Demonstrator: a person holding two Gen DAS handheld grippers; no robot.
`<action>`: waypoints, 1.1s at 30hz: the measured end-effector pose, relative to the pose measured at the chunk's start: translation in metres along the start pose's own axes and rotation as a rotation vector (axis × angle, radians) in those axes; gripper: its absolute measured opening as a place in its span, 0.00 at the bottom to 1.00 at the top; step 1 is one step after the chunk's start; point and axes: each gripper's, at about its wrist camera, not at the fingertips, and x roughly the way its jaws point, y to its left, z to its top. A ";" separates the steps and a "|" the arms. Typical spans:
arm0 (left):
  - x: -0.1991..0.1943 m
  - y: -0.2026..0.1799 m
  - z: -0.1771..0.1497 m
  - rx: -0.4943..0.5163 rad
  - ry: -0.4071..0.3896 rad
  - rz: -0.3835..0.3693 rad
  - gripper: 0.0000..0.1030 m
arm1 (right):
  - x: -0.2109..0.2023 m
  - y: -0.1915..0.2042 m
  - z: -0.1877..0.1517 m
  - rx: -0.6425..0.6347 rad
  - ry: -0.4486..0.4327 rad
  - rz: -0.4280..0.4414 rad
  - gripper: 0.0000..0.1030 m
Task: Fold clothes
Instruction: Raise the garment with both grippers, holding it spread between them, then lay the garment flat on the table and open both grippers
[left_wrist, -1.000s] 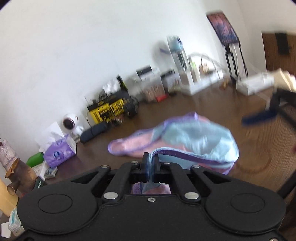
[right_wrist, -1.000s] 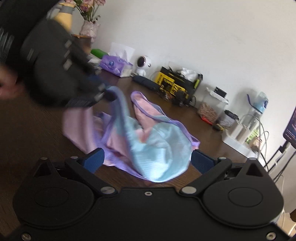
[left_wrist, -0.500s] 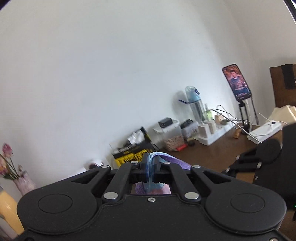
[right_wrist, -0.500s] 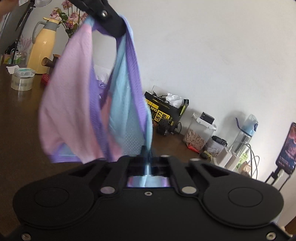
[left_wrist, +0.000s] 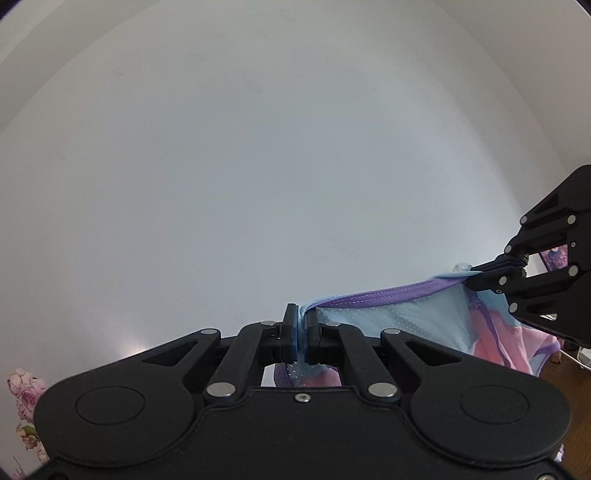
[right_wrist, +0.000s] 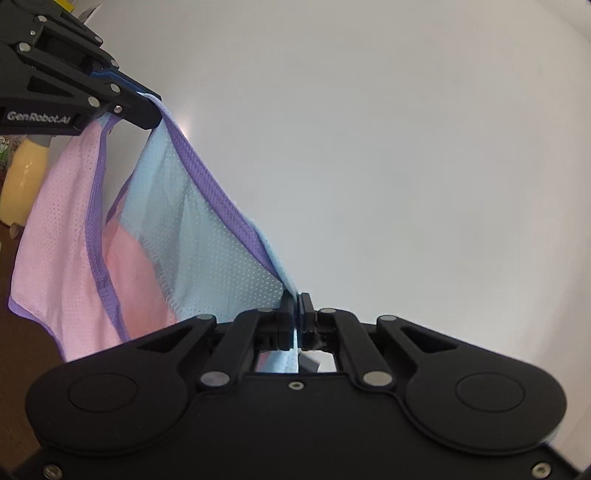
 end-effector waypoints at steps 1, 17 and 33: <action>0.009 0.002 0.002 0.002 0.003 0.012 0.03 | 0.005 -0.001 0.005 -0.008 -0.002 -0.003 0.03; 0.050 0.014 0.058 -0.023 -0.011 0.055 0.03 | 0.096 -0.009 0.041 0.093 -0.170 -0.049 0.09; -0.044 -0.122 -0.269 -0.179 0.570 -0.230 0.59 | 0.017 0.038 -0.256 0.165 0.557 0.233 0.70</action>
